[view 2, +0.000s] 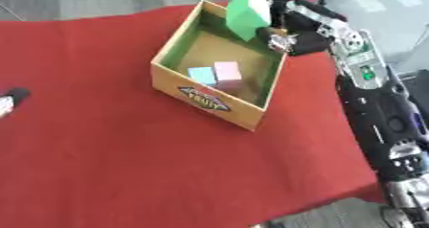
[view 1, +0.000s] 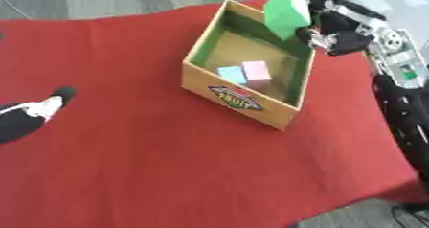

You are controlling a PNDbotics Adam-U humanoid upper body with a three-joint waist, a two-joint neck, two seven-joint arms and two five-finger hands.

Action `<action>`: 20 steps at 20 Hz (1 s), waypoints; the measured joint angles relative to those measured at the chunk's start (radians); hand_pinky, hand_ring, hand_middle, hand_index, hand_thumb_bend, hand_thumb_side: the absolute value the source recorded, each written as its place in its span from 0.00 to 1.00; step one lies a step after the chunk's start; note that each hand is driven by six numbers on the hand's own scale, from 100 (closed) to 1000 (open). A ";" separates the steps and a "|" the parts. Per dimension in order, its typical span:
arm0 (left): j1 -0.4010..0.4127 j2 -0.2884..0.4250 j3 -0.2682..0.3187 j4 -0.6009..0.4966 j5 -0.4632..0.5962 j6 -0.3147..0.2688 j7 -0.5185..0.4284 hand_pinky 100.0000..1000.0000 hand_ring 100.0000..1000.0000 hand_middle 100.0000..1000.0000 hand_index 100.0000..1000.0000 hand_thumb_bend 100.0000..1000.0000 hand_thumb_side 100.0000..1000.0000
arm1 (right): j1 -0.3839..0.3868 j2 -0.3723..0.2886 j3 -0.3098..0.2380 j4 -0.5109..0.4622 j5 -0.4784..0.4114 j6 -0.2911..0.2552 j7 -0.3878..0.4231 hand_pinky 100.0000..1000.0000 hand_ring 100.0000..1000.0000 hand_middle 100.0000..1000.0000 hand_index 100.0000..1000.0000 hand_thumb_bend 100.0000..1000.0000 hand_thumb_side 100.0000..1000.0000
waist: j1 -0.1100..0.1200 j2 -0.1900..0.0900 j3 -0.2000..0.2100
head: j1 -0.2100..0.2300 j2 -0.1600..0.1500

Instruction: Pick up the objects with one hand, pass them to the other hand, and then place them into the box on the other side of the table.

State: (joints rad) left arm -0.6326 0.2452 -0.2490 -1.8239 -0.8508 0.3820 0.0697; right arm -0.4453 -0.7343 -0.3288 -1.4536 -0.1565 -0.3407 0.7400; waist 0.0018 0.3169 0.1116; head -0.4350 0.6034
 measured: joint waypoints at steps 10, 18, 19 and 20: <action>0.019 0.045 0.045 -0.074 0.001 0.046 -0.003 0.66 0.64 0.60 0.74 0.74 0.26 | 0.017 -0.014 -0.009 0.081 0.099 -0.055 -0.076 0.83 1.00 0.54 0.77 0.00 0.19 | 0.002 0.000 0.011 | -0.014 -0.017; 0.036 0.045 0.055 -0.073 0.001 0.059 0.002 0.66 0.64 0.60 0.75 0.76 0.28 | 0.021 -0.014 -0.008 0.086 0.090 -0.106 -0.036 0.97 1.00 0.87 1.00 0.00 0.13 | -0.003 0.000 0.013 | -0.008 -0.007; 0.036 0.045 0.055 -0.073 0.001 0.060 0.001 0.66 0.64 0.60 0.75 0.75 0.28 | 0.022 -0.014 -0.008 0.086 0.090 -0.115 -0.029 0.98 1.00 0.88 1.00 0.00 0.12 | -0.004 0.000 0.013 | -0.008 -0.007; 0.036 0.045 0.055 -0.072 0.001 0.060 0.001 0.66 0.64 0.60 0.75 0.75 0.28 | 0.023 -0.014 -0.008 0.086 0.090 -0.121 -0.024 0.98 1.00 0.88 1.00 0.00 0.12 | -0.004 0.000 0.013 | -0.008 -0.004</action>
State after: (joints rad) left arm -0.5964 0.2903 -0.1944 -1.8958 -0.8498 0.4417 0.0706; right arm -0.4223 -0.7485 -0.3370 -1.3680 -0.0663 -0.4618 0.7161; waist -0.0026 0.3169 0.1249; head -0.4426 0.5991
